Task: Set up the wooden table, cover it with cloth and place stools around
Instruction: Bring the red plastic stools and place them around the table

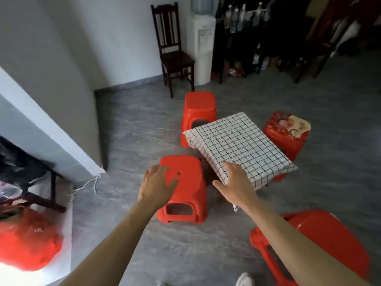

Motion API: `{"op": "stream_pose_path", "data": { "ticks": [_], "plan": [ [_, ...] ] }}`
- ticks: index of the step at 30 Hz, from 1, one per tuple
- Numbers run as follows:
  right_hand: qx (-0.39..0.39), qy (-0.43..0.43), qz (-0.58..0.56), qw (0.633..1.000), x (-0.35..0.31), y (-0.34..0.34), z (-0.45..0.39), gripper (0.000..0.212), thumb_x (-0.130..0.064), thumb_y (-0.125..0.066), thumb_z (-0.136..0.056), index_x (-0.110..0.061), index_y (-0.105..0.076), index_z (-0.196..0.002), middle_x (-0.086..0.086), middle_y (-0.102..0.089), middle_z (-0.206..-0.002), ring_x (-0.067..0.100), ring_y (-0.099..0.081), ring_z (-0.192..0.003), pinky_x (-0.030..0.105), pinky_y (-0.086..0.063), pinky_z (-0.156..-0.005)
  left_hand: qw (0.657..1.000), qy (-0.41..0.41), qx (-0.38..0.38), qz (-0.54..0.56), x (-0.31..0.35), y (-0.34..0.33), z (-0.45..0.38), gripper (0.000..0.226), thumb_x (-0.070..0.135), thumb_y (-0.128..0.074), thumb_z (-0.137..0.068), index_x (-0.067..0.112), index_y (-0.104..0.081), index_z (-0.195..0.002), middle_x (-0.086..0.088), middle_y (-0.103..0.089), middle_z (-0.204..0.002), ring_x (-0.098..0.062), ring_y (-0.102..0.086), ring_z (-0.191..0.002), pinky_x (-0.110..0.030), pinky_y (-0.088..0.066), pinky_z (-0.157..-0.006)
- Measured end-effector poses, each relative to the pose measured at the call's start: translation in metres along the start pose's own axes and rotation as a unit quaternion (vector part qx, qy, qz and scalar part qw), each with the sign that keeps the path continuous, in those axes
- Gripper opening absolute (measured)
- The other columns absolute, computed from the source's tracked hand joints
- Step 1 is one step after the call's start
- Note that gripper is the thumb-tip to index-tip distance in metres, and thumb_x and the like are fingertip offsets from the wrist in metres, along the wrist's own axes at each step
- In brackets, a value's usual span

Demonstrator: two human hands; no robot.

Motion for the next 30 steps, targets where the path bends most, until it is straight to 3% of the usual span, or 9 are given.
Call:
{"op": "stream_pose_path", "data": {
  "ticks": [6,15,26,30],
  "plan": [
    [-0.026,0.083,0.014,0.996,-0.136,-0.059,-0.009,0.072,-0.049,-0.066,-0.082,-0.020,-0.040,-0.143,0.010,-0.047,-0.138,0.028,-0.043,-0.129,0.047,-0.040,-0.106,0.996,0.067,0.057,0.035,-0.108,0.083,0.014,0.048,0.043,-0.063,-0.087,0.013,-0.059,-0.125,-0.012,-0.055,-0.132,-0.034,-0.049,-0.121,-0.038,-0.036,-0.104],
    [-0.079,0.162,0.047,0.983,-0.257,-0.113,-0.074,0.068,-0.038,-0.068,-0.087,-0.013,-0.041,-0.144,0.014,-0.047,-0.138,0.028,-0.041,-0.132,0.033,-0.029,-0.110,0.988,0.127,0.074,0.043,-0.197,0.145,-0.020,0.050,0.049,-0.059,-0.090,0.020,-0.054,-0.131,-0.005,-0.049,-0.139,-0.029,-0.044,-0.126,-0.038,-0.038,-0.104],
    [-0.082,0.153,-0.010,0.985,-0.331,-0.136,-0.211,0.071,-0.047,-0.066,-0.084,-0.021,-0.038,-0.145,0.011,-0.044,-0.144,0.028,-0.040,-0.134,0.044,-0.037,-0.109,0.988,0.131,0.084,-0.021,-0.253,0.221,-0.136,0.047,0.046,-0.061,-0.088,0.018,-0.058,-0.126,-0.008,-0.054,-0.133,-0.030,-0.048,-0.122,-0.040,-0.041,-0.103],
    [-0.067,0.112,-0.018,0.991,-0.331,-0.128,-0.250,0.071,-0.043,-0.066,-0.085,-0.020,-0.038,-0.146,0.010,-0.044,-0.143,0.024,-0.041,-0.133,0.042,-0.037,-0.109,0.993,0.105,0.046,-0.018,-0.256,0.220,-0.188,0.049,0.051,-0.057,-0.090,0.022,-0.054,-0.130,-0.004,-0.050,-0.139,-0.027,-0.046,-0.125,-0.039,-0.041,-0.102]
  ]
}}
Point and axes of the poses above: each hand's wrist, its own z-axis away from the middle knuckle, its own y-axis out of the back of the hand, x = y × z, the point moved 6 cm from there along -z, towards the middle knuckle
